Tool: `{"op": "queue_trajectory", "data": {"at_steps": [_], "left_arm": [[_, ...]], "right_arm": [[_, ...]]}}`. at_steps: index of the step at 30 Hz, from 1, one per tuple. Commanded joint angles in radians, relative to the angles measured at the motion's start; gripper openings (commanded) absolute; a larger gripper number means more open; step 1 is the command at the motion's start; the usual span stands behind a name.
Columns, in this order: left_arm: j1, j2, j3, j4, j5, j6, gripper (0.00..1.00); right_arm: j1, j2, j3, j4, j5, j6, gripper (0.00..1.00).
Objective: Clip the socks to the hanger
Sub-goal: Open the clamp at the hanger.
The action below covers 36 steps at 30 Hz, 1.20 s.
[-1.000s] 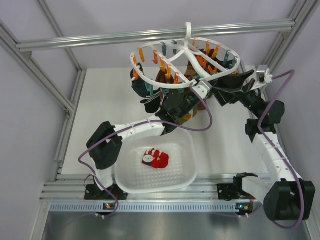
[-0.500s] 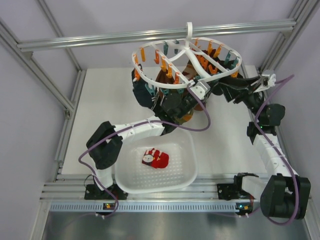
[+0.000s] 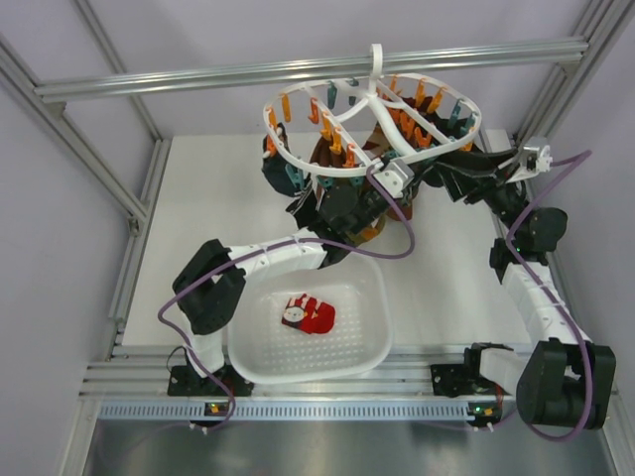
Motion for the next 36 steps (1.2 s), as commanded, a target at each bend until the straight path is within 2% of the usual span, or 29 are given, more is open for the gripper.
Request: {"op": "queue_trajectory", "data": {"at_steps": [1,16,21,24,34,36], "left_arm": [[0.014,-0.001,-0.014,0.093,0.018,-0.020,0.03],[0.011,0.011,-0.016,0.096,0.021,0.012,0.03],[0.007,0.010,-0.019,0.093,0.021,0.023,0.03],[0.004,0.011,-0.020,0.094,0.024,0.032,0.03],[-0.009,0.016,-0.026,0.107,0.019,0.061,0.03],[-0.009,0.017,-0.028,0.102,0.021,0.061,0.03]], "right_arm": [[0.010,-0.001,0.059,0.091,-0.016,-0.006,0.54],[0.085,0.007,0.074,0.028,0.080,-0.103,0.55],[0.085,0.013,0.085,0.019,0.119,-0.100,0.55],[0.125,0.013,0.094,0.000,0.142,-0.091,0.54],[0.154,0.018,0.085,-0.040,0.220,-0.021,0.47],[0.154,0.019,0.085,-0.043,0.229,-0.018,0.37]]}}
